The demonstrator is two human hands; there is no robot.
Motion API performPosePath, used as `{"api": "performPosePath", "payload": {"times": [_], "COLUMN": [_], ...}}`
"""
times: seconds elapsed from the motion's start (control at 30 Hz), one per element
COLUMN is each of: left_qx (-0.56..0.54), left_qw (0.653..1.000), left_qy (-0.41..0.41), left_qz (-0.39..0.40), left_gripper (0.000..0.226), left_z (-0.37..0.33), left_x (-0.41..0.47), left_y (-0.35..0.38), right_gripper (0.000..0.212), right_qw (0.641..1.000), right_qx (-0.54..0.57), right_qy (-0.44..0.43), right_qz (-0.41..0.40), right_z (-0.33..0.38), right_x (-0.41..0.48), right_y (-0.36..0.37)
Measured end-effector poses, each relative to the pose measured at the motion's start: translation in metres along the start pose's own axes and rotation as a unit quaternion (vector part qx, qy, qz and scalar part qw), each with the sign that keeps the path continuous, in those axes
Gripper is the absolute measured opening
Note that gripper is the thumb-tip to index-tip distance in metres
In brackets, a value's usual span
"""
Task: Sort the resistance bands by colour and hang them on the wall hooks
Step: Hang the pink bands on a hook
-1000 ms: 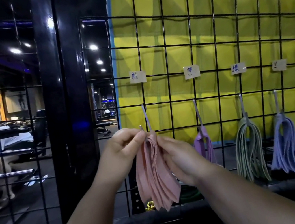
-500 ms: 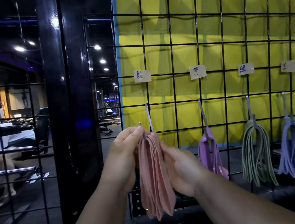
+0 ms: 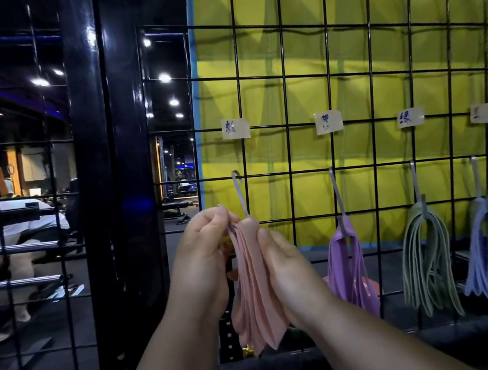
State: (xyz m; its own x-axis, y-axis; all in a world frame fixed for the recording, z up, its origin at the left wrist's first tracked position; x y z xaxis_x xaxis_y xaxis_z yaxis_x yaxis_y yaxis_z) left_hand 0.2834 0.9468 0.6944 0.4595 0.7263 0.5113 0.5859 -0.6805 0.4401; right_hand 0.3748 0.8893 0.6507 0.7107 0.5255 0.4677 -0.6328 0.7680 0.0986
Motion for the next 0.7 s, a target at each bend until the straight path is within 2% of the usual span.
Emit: {"api": "performPosePath", "payload": {"times": [0.13, 0.23, 0.3, 0.47, 0.6, 0.7], "left_qx": [-0.074, -0.151, -0.131, -0.072, -0.062, -0.051], "left_qw": [0.997, 0.988, 0.99, 0.994, 0.994, 0.996], "left_qy": [-0.011, -0.002, 0.034, 0.075, 0.092, 0.074], "left_qz": [-0.005, -0.014, -0.026, -0.025, -0.017, -0.016], "left_gripper": [0.018, 0.03, 0.034, 0.024, 0.023, 0.027], "left_z": [0.001, 0.003, 0.0, -0.008, -0.018, -0.011], "left_x": [0.003, 0.006, 0.004, 0.007, 0.008, 0.005], "left_y": [0.004, 0.008, 0.008, 0.014, 0.024, 0.028], "right_gripper": [0.037, 0.032, 0.031, 0.024, 0.024, 0.025], "right_qw": [0.996, 0.992, 0.989, 0.982, 0.984, 0.985], "right_qx": [-0.078, -0.114, -0.134, -0.138, -0.121, -0.126], "right_qy": [-0.045, -0.055, -0.065, -0.121, -0.115, -0.097], "right_qz": [-0.019, -0.025, -0.025, -0.046, -0.06, -0.068], "right_z": [0.008, 0.011, 0.016, 0.043, 0.045, 0.036], "right_x": [0.003, 0.003, 0.004, 0.009, 0.012, 0.012], "right_y": [-0.001, 0.0, 0.0, -0.004, -0.008, -0.013]}}
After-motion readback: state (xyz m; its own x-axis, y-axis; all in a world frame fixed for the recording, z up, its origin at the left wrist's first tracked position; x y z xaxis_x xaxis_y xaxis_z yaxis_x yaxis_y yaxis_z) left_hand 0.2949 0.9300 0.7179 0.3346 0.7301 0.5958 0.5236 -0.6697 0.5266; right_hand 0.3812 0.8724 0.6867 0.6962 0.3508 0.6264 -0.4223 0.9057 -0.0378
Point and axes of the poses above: each hand's wrist, its own x-axis towards the middle knuckle, its own y-axis out of the palm, z = x × y, the point moved 9 cm from there along x, towards the middle knuckle, and after that the axes turned 11 degrees about -z, right-handed, at the moved point
